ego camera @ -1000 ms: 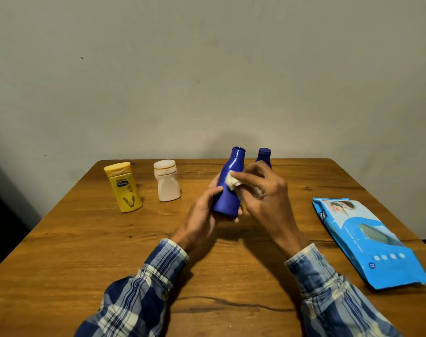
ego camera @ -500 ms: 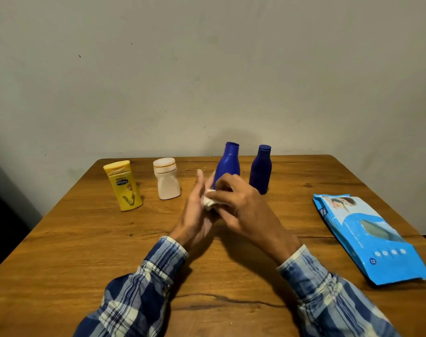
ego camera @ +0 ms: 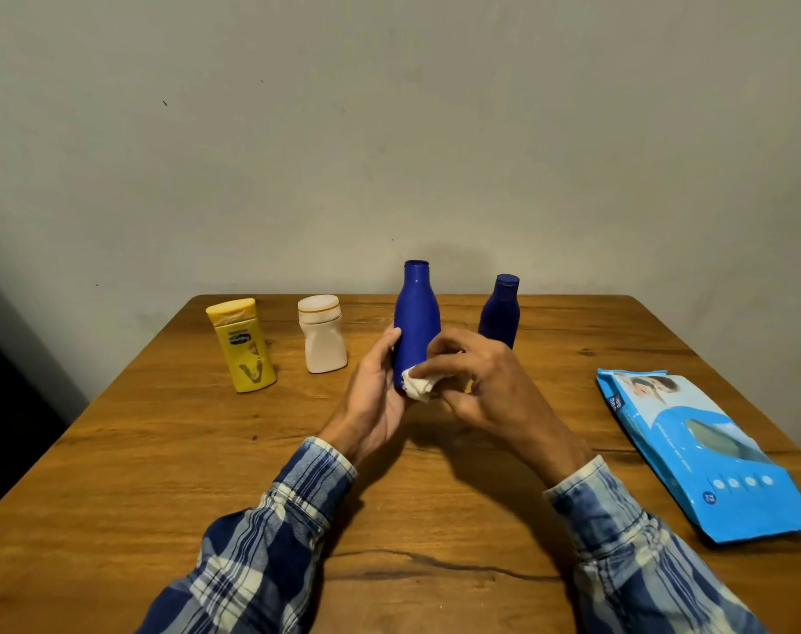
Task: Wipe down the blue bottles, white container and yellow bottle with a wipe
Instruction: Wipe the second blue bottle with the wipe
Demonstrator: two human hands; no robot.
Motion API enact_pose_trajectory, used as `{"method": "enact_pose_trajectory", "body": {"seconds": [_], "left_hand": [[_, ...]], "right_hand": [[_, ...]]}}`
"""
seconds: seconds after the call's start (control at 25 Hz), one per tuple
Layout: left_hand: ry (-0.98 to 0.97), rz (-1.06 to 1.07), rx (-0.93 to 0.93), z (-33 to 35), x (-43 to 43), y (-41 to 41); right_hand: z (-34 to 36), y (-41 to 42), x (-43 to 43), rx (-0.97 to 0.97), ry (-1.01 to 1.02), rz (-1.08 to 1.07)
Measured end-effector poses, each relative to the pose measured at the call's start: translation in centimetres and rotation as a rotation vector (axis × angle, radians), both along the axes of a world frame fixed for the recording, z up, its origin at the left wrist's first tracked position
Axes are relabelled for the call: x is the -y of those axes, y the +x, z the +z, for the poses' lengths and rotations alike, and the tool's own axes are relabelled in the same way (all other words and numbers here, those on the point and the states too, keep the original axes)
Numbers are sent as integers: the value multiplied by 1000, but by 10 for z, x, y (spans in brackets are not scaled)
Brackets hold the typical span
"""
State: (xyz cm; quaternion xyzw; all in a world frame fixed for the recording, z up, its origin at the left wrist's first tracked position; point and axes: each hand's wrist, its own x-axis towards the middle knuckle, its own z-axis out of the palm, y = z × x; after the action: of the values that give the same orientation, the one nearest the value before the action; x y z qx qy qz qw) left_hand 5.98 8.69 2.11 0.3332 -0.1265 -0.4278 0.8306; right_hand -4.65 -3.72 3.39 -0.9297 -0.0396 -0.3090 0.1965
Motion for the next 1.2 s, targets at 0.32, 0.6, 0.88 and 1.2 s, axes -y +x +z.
{"method": "enact_pose_trajectory", "body": {"seconds": [0.32,0.6,0.88,1.2], "left_hand": [[31,-18,47,-1,1,1],[2,0,23,-2,4,2],[-7,-4,-89,-6,3,3],[-5,77,-103,2,-1,6]], "right_hand": [[-1,1,1,124,217,-75],[-3,2,0,172,223,-163],[-8,2,-20,-43,-87,-32],[-10,4,-4,28,137,-1]]}}
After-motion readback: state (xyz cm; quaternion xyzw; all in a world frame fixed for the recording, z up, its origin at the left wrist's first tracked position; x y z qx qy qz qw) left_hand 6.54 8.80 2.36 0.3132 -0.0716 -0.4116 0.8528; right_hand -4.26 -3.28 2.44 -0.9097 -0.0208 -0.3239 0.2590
